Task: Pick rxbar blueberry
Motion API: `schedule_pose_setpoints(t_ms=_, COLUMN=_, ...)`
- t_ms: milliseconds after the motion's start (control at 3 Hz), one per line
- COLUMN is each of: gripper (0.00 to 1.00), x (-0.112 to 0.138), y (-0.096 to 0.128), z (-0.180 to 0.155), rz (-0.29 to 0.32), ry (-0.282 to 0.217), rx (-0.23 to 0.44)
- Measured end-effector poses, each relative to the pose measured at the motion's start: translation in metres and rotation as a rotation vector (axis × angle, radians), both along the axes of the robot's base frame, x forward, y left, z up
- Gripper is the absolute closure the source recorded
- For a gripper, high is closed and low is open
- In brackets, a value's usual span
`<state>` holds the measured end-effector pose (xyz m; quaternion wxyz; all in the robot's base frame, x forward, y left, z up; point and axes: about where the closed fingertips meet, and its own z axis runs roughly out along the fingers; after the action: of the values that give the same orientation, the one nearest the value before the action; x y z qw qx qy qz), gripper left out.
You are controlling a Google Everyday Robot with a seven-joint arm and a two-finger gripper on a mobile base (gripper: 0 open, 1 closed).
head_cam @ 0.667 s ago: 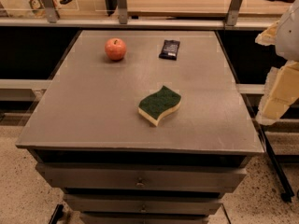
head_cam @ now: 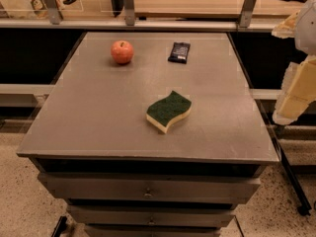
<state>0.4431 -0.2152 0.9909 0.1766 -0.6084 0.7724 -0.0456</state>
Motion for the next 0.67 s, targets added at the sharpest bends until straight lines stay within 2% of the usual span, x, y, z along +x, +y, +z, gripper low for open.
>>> schedule_pose_setpoints(t_ms=667, gripper=0.00, x=0.017, y=0.018, z=0.032, rz=0.051, ry=-0.072, rx=-0.001)
